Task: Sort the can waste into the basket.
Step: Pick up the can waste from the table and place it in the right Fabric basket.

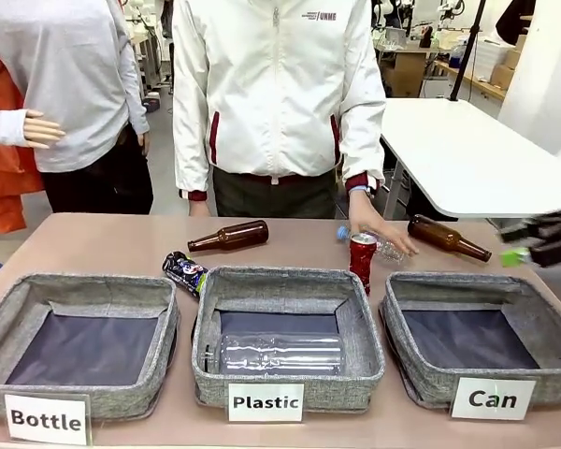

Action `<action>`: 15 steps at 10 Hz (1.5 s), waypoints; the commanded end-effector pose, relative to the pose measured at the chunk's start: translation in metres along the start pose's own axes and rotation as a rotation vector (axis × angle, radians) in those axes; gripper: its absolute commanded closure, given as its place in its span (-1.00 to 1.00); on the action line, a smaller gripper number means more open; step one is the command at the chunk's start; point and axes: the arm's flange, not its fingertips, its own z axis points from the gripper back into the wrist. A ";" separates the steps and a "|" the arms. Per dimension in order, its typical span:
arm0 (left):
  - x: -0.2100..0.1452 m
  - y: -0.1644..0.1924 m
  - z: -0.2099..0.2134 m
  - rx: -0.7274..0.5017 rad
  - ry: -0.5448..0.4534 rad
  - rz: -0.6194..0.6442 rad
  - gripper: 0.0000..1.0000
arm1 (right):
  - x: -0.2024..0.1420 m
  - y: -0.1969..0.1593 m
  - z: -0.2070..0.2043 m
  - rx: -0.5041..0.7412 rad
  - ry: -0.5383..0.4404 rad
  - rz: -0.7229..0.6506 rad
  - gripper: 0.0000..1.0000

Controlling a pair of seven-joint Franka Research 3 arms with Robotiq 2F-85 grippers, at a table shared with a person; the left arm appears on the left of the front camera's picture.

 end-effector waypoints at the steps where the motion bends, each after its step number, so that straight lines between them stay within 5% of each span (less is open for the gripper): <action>1: -0.001 0.000 0.001 -0.013 0.006 -0.020 -1.00 | -0.038 0.045 0.036 -0.206 -0.089 -0.168 -1.00; 3: -0.001 0.000 0.001 -0.013 0.006 -0.020 -1.00 | -0.086 0.059 0.041 -0.271 -0.252 -0.282 -1.00; 4: -0.001 0.000 0.001 -0.013 0.006 -0.020 -1.00 | -0.024 -0.001 0.069 -0.171 -0.120 -0.154 -1.00; 6: -0.001 0.000 0.001 -0.013 0.006 -0.020 -1.00 | -0.042 -0.008 0.091 -0.227 -0.178 -0.223 -1.00; 13: -0.001 0.000 0.001 -0.013 0.006 -0.020 -1.00 | 0.105 -0.093 -0.036 -0.080 0.100 0.134 -1.00; 15: -0.001 0.000 0.001 -0.013 0.006 -0.020 -1.00 | 0.118 -0.105 -0.061 -0.028 0.166 0.151 -1.00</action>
